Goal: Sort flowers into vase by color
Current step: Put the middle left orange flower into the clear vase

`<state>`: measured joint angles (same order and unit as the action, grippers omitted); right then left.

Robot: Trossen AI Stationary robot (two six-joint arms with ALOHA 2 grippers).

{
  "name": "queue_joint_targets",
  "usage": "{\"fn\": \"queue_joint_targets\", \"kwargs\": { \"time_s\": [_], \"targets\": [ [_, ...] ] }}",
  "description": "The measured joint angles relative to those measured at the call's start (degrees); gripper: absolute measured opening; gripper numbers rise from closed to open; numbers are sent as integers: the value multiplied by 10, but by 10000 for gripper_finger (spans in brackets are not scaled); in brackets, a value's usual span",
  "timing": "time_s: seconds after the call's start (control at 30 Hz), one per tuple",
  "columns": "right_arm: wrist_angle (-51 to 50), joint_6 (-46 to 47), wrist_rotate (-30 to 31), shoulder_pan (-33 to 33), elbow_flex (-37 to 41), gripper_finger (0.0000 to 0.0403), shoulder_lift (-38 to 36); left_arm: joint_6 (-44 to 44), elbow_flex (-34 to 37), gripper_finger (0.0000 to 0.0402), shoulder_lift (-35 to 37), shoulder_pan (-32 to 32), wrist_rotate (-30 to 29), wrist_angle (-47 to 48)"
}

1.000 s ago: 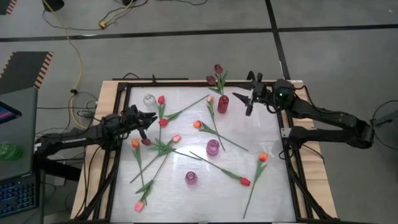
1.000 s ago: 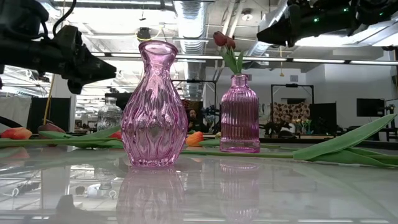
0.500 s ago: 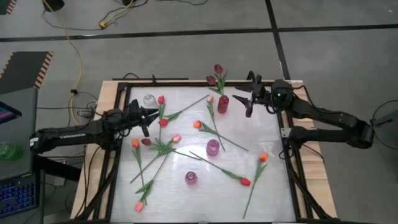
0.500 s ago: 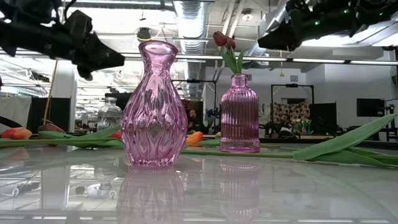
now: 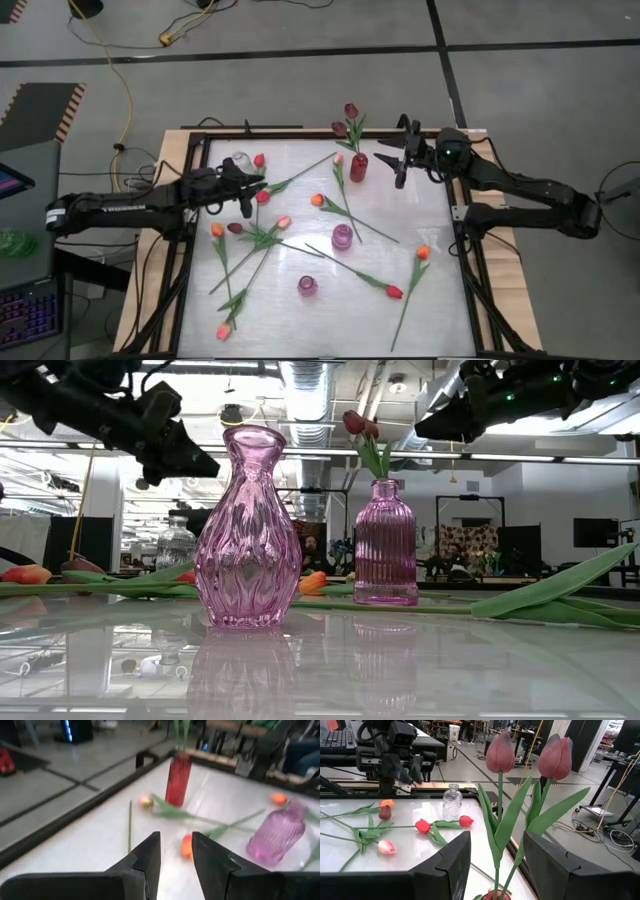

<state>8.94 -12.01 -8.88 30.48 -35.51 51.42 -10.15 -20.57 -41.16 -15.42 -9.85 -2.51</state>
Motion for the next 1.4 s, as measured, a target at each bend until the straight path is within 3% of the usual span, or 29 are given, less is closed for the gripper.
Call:
{"fn": "queue_joint_targets", "kwargs": {
  "time_s": [0.23,0.43,0.67,0.83,1.1,1.4],
  "targets": [
    [-6,0,0,0,0,207,0,-56,-86,98,-33,0,22,215],
    [-34,0,0,0,0,207,0,-181,-133,98,-49,0,121,379],
    [-56,0,0,0,0,207,0,-358,-142,98,-50,0,287,544],
    [-56,0,0,0,0,207,0,-469,-142,98,-50,15,309,639],
    [-56,0,0,-1,0,207,0,-553,-142,98,-72,59,269,630],
    [-55,0,0,-1,0,207,0,-630,-142,98,-155,112,287,628]
  ]
}}
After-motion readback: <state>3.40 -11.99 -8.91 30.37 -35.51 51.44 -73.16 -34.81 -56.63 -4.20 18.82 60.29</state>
